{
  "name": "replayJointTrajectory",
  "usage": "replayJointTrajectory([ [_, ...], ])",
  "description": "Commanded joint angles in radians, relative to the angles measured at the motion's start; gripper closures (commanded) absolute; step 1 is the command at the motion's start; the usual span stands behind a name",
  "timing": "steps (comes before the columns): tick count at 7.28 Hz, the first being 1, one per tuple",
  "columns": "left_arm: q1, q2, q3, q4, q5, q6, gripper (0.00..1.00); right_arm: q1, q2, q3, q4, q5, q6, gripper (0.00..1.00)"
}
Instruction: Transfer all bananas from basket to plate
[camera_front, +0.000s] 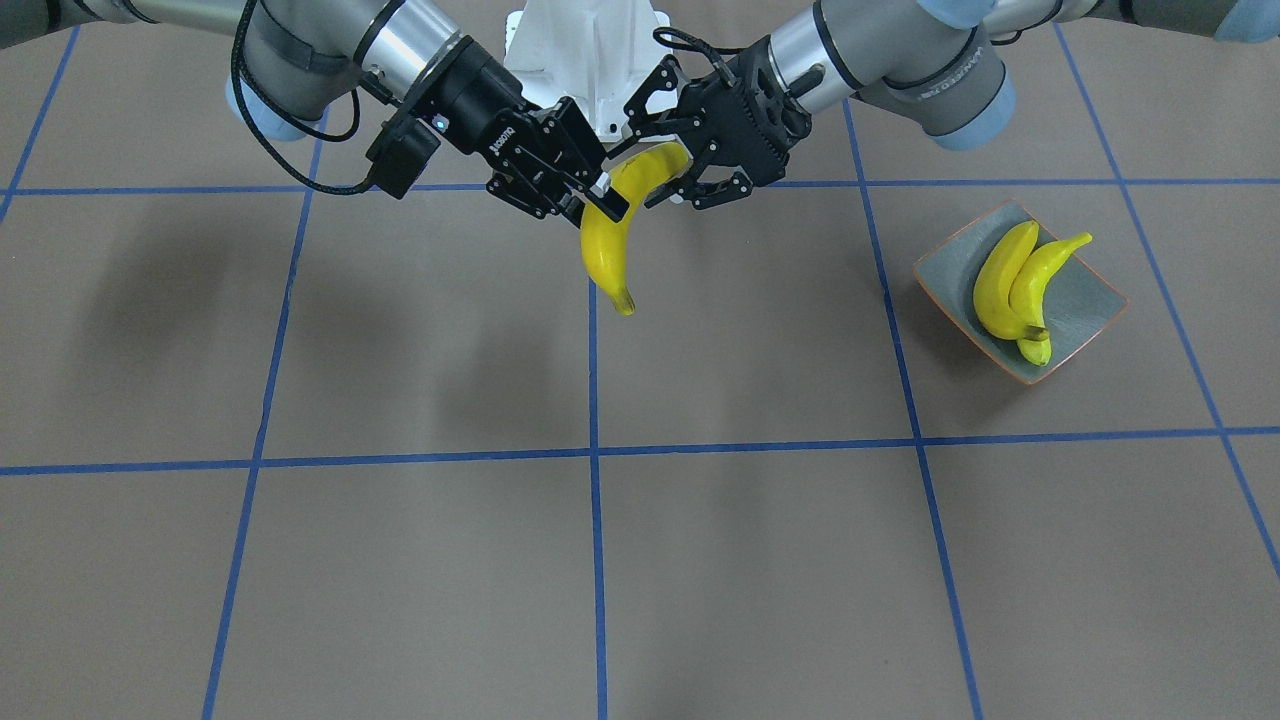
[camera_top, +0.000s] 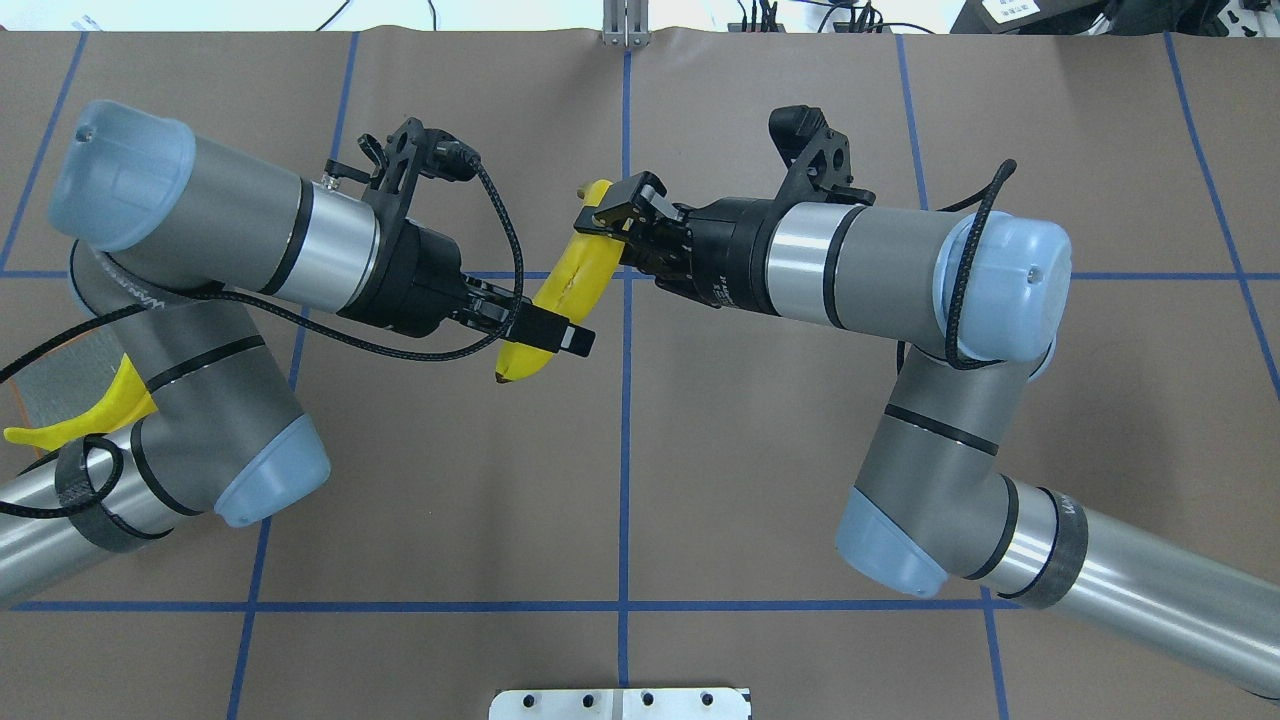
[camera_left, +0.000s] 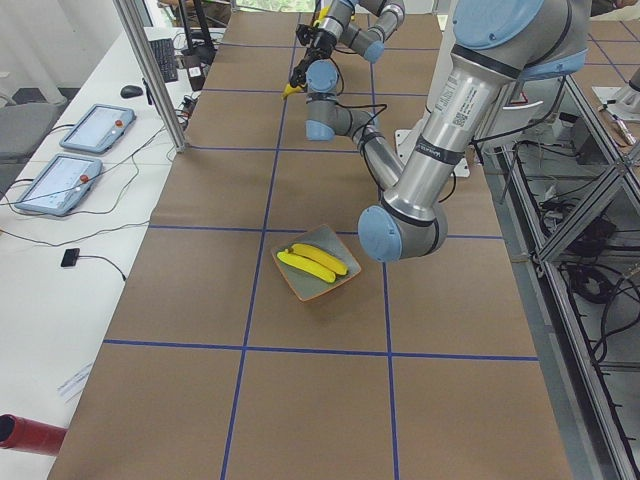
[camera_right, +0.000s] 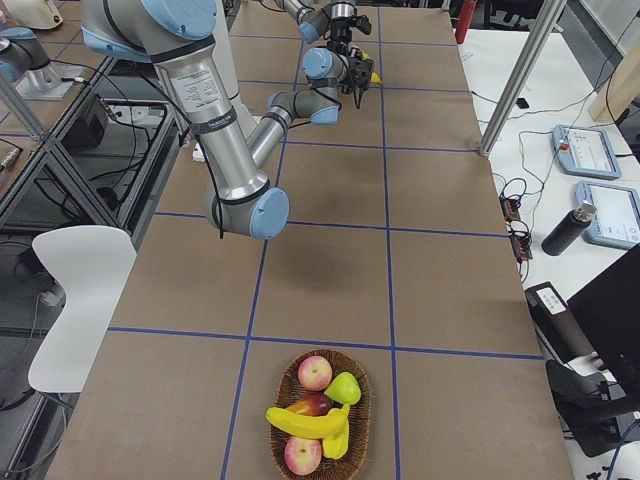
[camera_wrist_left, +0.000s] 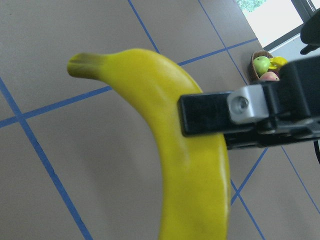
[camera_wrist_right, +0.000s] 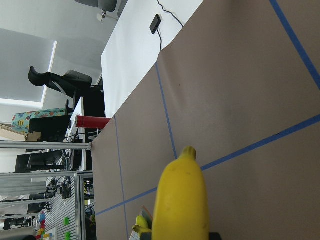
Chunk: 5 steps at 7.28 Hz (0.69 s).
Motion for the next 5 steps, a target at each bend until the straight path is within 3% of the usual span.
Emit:
replayJointTrajectory([
  [1, 0.001, 0.008, 0.002, -0.036, 0.000, -0.002, 1.00, 0.000, 0.000, -0.001, -0.005, -0.060, -0.007, 0.01],
  [4, -0.002, 0.054, 0.006, -0.038, 0.002, 0.001, 1.00, 0.047, -0.028, 0.000, -0.024, -0.049, -0.030, 0.00],
  [5, -0.008, 0.114, 0.002, -0.035, 0.003, 0.005, 1.00, 0.113, -0.061, 0.000, -0.110, 0.036, -0.074, 0.00],
])
